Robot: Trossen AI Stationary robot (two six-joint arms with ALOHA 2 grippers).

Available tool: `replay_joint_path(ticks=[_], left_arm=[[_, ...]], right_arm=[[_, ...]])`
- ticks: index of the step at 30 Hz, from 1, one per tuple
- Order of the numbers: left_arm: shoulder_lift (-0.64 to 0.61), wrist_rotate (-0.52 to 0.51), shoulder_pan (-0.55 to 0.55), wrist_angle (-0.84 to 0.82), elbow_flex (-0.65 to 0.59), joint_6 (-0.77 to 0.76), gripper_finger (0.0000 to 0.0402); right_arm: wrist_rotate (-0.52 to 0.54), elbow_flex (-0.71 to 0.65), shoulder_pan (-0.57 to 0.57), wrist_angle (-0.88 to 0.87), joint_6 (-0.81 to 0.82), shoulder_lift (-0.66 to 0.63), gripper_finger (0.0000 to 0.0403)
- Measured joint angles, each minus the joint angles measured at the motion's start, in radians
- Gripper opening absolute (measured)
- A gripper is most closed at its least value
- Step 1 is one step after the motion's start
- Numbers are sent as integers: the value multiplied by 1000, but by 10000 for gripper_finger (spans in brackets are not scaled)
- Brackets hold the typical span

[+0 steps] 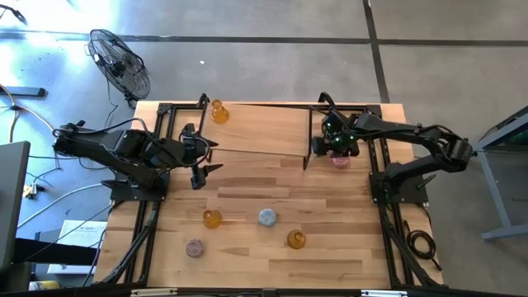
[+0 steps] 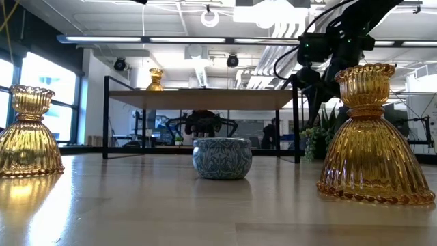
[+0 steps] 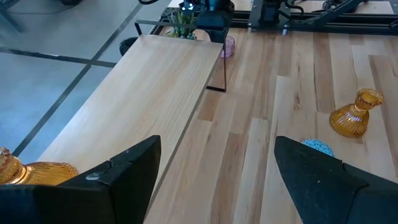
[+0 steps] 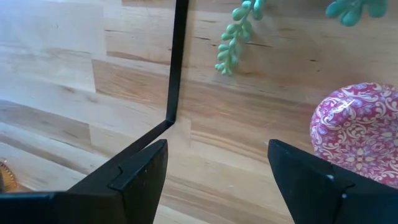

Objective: Pick & Place candle stick holders
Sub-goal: Put the pink scented candle on the shelf

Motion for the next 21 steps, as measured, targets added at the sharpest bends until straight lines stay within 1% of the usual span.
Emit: replay_joint_path(ticks=[4,10,15,21], left_arm=[[0,0,0,0,0,0,309],[0,0,0,0,0,0,309],[0,0,0,0,0,0,309],[0,0,0,0,0,0,309]], right_arm=[[-5,0,0,1,3,0,273],[-84,0,0,-9,-41,0,273],[-82,0,0,-36,-91,0,273],[-100,0,26,-44,-75,0,275]])
